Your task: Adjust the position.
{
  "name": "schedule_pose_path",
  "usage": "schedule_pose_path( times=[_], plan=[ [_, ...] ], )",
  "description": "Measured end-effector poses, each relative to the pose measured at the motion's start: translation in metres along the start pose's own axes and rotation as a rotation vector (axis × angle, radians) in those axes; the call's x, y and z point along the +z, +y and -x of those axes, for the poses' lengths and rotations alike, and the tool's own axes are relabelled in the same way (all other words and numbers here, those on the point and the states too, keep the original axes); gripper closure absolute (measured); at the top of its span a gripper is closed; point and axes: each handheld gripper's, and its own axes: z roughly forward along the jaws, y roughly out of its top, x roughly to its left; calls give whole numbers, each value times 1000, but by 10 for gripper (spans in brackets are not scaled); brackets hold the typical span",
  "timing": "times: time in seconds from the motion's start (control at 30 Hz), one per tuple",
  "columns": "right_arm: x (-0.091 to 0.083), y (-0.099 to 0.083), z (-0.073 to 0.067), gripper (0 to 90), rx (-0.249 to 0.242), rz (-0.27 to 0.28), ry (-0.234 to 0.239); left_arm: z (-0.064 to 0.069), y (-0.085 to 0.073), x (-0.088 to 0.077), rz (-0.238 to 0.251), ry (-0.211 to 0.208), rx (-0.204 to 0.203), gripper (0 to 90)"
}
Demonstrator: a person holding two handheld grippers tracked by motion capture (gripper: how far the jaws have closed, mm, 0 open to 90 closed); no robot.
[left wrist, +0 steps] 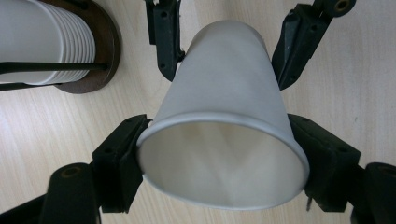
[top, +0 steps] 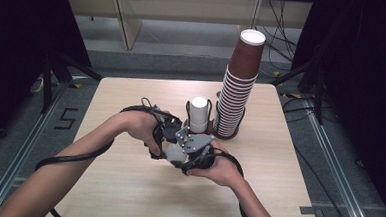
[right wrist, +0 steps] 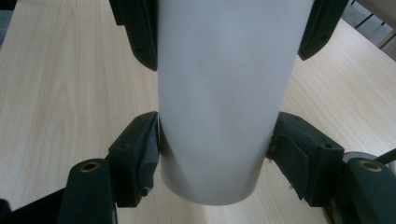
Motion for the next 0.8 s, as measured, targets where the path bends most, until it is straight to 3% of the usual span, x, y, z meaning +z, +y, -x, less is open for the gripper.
schedule_pose_path(
  times=[0.23,0.27,0.67,0.77,0.8],
  plan=[
    [2,-1,0,332,-1,8,-8,-1,-1,0,3,4,3,249],
    [2,-2,1,332,-3,7,-5,-3,0,-2,-23,9,34,249],
    [2,-3,2,321,-11,16,-16,-2,2,-3,-4,11,30,251],
    [4,-3,2,323,-13,12,-20,-3,3,-4,-1,15,52,251],
    [5,-3,1,327,-5,13,-13,-2,3,-4,-3,8,32,251]
  ],
)
